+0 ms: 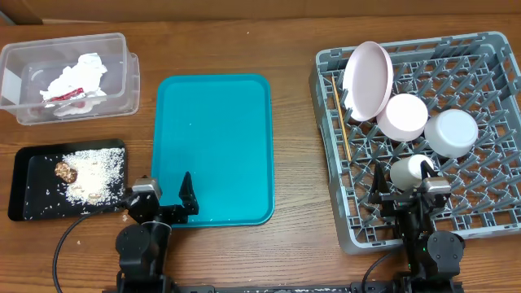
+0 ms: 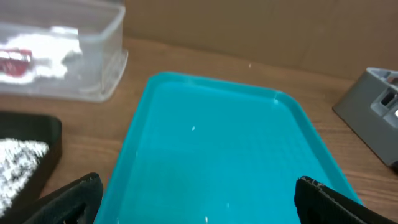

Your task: Sort waste into correct bins and load items into the dishwasher

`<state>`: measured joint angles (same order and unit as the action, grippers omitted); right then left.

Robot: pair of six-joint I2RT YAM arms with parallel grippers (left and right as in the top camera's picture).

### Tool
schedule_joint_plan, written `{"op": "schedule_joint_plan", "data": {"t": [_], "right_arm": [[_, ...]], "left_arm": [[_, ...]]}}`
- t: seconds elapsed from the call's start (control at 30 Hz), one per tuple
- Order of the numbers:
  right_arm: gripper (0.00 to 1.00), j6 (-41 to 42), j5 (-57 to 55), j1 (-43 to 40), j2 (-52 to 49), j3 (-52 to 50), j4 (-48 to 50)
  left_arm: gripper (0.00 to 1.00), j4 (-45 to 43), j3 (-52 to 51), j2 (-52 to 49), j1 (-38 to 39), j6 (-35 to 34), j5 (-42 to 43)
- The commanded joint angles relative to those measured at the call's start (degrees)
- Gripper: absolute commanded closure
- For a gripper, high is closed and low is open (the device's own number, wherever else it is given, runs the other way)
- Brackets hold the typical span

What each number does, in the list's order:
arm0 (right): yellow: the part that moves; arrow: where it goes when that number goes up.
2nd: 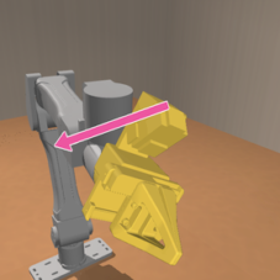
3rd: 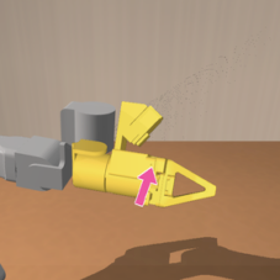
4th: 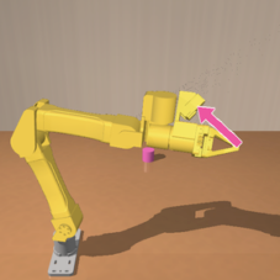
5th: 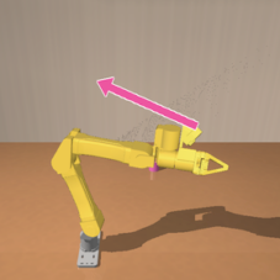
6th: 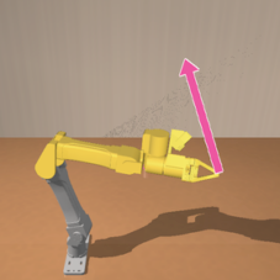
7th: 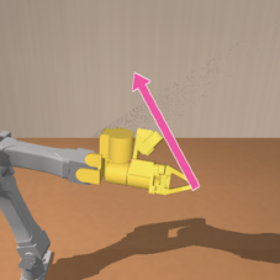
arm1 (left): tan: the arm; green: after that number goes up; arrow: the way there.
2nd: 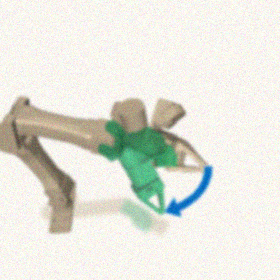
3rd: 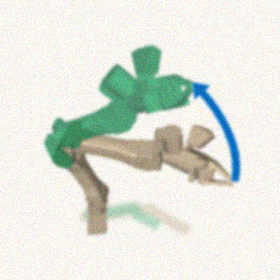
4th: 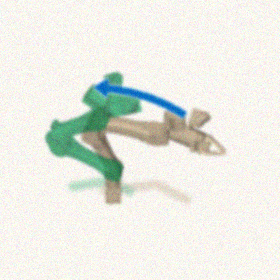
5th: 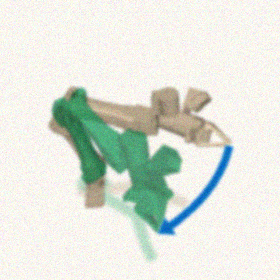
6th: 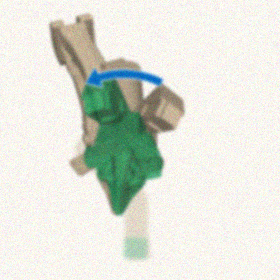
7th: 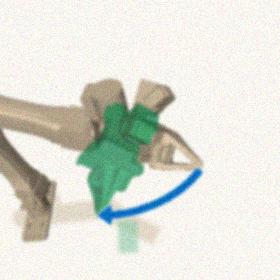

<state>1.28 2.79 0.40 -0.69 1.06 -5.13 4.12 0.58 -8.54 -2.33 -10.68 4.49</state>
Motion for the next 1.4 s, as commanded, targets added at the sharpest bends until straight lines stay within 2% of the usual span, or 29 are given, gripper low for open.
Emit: {"op": "schedule_joint_plan", "data": {"t": [0.0,0.13,0.57,1.37], "right_arm": [[0.00,0.0,0.3,-0.2,0.5,-0.6,0.5],[0.00,0.0,0.3,-0.2,0.5,-0.6,0.5],[0.00,0.0,0.3,-0.2,0.5,-0.6,0.5],[0.00,0.0,0.3,-0.2,0.5,-0.6,0.5]], "left_arm": [[0.00,0.2,-0.3,4.0,0.1,4.5,-0.7],[0.00,0.2,-0.3,8.5,0.1,6.6,-2.0],[0.00,0.4,-0.3,8.3,0.1,9.5,-3.3],[0.00,0.3,-0.3,8.3,0.1,9.4,-3.2]]}}
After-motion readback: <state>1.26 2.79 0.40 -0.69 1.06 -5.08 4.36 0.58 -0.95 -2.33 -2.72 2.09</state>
